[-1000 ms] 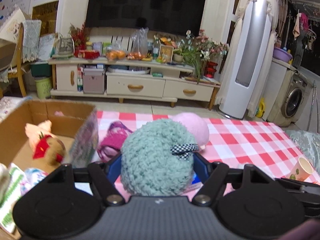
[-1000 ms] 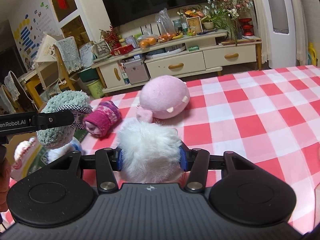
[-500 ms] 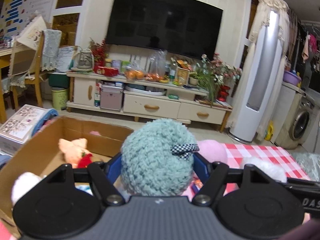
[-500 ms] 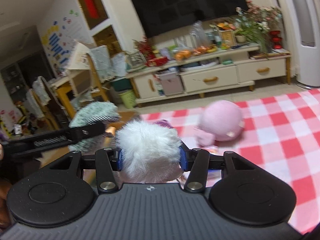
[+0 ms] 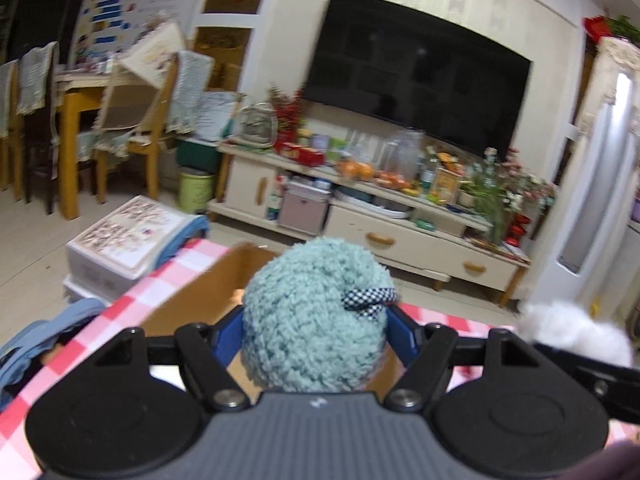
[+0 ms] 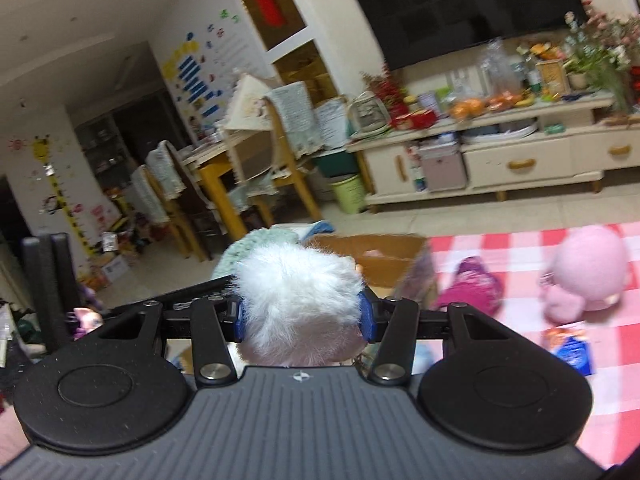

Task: Organize soft objects
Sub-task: 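Carry the green ball over the box with the left tool while the right tool carries the pompom, then open both tools over the box to drop the green ball and pompom, then withdraw both open tools back over the table, then move the right tool onto the pink pig plush while the left tool approaches the blue tissue pack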

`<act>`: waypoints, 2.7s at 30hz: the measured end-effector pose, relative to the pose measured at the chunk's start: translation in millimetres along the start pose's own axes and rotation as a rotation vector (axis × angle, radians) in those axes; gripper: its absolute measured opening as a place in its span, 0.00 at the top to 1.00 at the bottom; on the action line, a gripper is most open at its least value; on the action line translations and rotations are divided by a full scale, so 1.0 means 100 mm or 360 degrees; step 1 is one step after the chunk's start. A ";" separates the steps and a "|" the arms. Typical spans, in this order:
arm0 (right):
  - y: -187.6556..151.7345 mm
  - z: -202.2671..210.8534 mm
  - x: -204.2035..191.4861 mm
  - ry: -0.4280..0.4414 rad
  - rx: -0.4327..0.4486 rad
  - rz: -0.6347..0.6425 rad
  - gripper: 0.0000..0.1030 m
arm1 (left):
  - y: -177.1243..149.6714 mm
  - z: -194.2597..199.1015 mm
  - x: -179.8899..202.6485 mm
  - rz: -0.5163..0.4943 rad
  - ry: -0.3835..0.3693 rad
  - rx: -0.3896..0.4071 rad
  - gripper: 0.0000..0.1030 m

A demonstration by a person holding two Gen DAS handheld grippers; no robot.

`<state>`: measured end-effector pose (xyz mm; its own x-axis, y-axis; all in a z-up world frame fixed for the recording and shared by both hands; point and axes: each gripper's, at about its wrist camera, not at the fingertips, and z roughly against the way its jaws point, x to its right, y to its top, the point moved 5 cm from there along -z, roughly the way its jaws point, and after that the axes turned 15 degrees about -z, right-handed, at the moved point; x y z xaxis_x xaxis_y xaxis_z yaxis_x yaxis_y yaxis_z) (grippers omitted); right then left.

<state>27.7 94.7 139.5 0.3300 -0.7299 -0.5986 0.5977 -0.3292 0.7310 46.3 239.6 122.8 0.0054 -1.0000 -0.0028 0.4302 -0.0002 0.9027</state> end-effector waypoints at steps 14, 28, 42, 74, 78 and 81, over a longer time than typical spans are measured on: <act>-0.29 -0.49 -0.11 0.0139 -0.0217 -0.0167 0.39 | -0.20 -0.23 -0.44 0.0080 0.0130 -0.0163 0.29; -0.39 -0.48 -0.10 0.0148 -0.0323 -0.0247 0.33 | -0.25 -0.32 -0.45 0.0070 0.0166 -0.0247 0.26; -0.34 -0.26 -0.08 0.0010 -0.0158 -0.0107 0.03 | -0.19 -0.26 -0.34 0.0036 0.0188 -0.0191 0.06; -0.46 0.32 0.46 -0.0373 0.0012 -0.0005 0.00 | -0.16 -0.27 0.47 -0.0290 0.0101 -0.0168 0.01; -0.45 0.38 0.51 -0.0392 0.0025 -0.0020 0.00 | -0.16 -0.29 0.57 -0.0320 0.0087 -0.0173 0.01; -0.45 0.43 0.57 -0.0416 0.0041 -0.0022 0.00 | -0.16 -0.30 0.66 -0.0348 0.0074 -0.0175 0.01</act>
<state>-12.0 42.1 86.6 0.1203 -0.8541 -0.5060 0.5810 -0.3527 0.7335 66.9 174.2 95.0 -0.0580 -0.9749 -0.2148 0.5214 -0.2130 0.8263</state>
